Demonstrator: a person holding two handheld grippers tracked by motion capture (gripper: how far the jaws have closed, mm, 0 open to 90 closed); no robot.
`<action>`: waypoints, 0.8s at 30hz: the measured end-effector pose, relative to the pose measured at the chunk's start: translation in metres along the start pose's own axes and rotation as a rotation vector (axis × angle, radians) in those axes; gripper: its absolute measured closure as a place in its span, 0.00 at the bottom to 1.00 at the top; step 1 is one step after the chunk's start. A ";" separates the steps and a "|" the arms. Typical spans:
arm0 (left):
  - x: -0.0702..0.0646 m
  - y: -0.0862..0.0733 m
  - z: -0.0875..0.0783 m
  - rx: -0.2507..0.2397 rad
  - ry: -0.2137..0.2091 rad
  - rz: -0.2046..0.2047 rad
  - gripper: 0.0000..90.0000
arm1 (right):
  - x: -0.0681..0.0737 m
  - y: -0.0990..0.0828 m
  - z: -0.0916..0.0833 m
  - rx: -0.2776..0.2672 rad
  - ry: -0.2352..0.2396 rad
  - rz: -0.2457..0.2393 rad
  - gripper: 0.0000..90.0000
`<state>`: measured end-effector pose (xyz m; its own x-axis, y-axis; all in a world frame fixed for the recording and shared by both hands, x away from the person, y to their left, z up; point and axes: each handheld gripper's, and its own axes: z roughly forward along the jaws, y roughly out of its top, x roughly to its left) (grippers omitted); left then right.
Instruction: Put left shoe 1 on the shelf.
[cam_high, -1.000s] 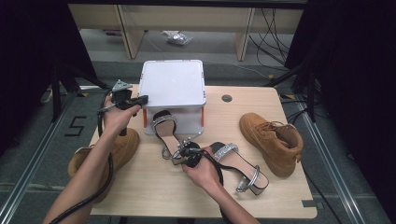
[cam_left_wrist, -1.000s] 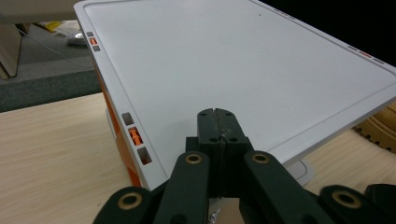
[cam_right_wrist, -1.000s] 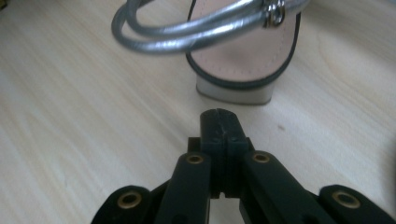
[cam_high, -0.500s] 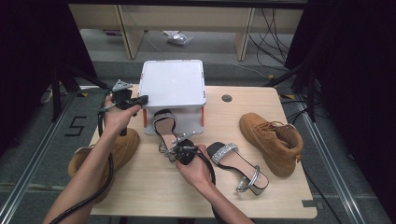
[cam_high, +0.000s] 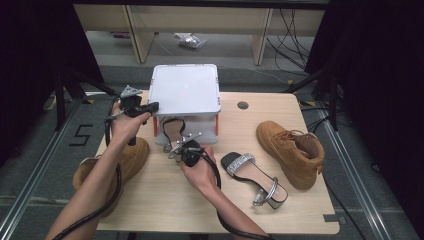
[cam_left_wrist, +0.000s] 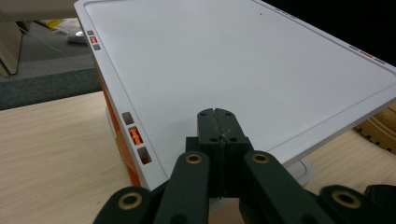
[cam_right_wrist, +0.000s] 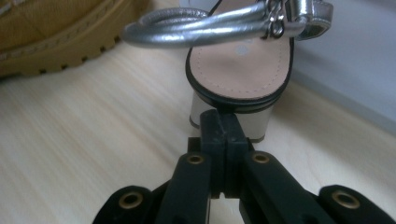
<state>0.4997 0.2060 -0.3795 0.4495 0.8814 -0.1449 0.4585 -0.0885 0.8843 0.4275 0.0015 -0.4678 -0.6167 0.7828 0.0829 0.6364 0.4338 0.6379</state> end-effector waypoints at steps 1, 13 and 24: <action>0.000 0.000 0.000 -0.001 -0.001 -0.001 1.00 | -0.001 0.002 0.002 -0.011 -0.004 -0.010 1.00; 0.000 0.000 0.000 -0.002 -0.001 -0.003 1.00 | 0.002 0.027 0.018 -0.098 0.009 -0.017 1.00; 0.000 0.000 0.000 -0.002 -0.003 -0.003 1.00 | 0.005 0.031 0.024 -0.113 0.001 -0.002 1.00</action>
<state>0.4997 0.2062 -0.3797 0.4507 0.8802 -0.1485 0.4584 -0.0854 0.8846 0.4551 0.0296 -0.4655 -0.6185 0.7814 0.0828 0.5790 0.3819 0.7203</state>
